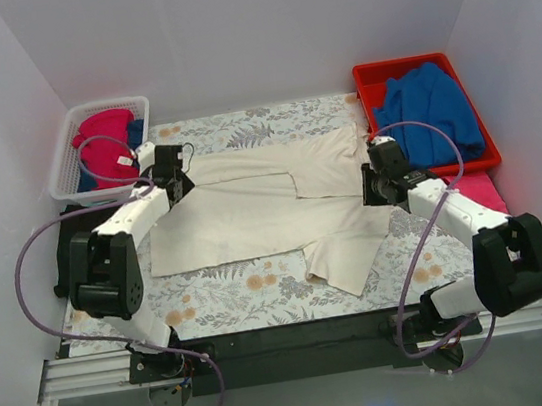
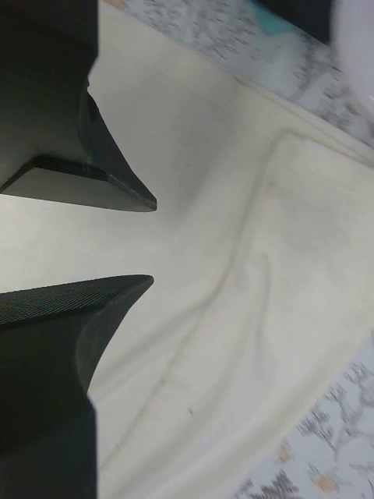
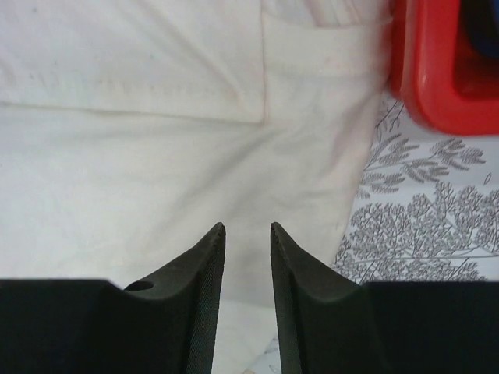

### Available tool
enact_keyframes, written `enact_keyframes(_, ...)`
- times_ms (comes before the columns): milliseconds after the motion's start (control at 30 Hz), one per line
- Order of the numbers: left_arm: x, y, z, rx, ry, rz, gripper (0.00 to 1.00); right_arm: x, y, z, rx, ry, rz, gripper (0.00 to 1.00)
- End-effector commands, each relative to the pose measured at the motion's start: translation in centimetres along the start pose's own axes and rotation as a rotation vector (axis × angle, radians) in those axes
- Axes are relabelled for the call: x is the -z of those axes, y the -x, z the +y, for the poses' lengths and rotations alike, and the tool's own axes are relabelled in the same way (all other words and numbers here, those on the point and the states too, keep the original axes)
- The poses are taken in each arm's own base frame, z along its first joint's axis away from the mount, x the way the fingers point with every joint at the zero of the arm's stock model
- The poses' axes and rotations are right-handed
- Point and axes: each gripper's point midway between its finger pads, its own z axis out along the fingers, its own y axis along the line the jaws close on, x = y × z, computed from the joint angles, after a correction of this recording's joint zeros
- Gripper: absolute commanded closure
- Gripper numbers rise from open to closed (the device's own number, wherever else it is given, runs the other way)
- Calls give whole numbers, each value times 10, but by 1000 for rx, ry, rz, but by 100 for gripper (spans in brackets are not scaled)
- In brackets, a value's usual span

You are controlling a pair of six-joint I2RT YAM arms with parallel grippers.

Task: Fold and stack the t-shirts
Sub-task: Fold the flattened tshirt in 1/3 of the way, then grap the side of the flattened tshirt closest away from the robot with both arms

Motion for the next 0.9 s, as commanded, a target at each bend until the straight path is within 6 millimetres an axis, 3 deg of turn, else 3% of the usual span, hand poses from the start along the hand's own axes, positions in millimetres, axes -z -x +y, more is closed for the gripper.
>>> enact_keyframes(0,29,-25,38,100,83,-6,63,15,-18,6,-12,38,7,64)
enact_keyframes(33,34,-34,46,114,94,-6,63,16,-30,3,-9,35,23,64)
enact_keyframes(67,50,-26,51,148,79,-47,63,22,-30,5,-7,46,5,64)
enact_keyframes(100,52,-46,73,165,127,-36,63,24,-34,3,-9,48,6,64)
enact_keyframes(167,71,-42,87,223,127,-89,63,28,-42,4,-4,61,1,64)
enact_keyframes(200,75,-58,106,242,172,-78,63,29,-44,4,2,63,2,64)
enact_keyframes(267,89,-54,120,287,181,-130,63,30,-49,6,14,75,8,63)
enact_keyframes(400,104,-66,154,300,294,-134,64,30,-57,9,23,87,27,63)
enact_keyframes(867,100,-114,179,344,430,2,65,25,-84,17,39,150,76,63)
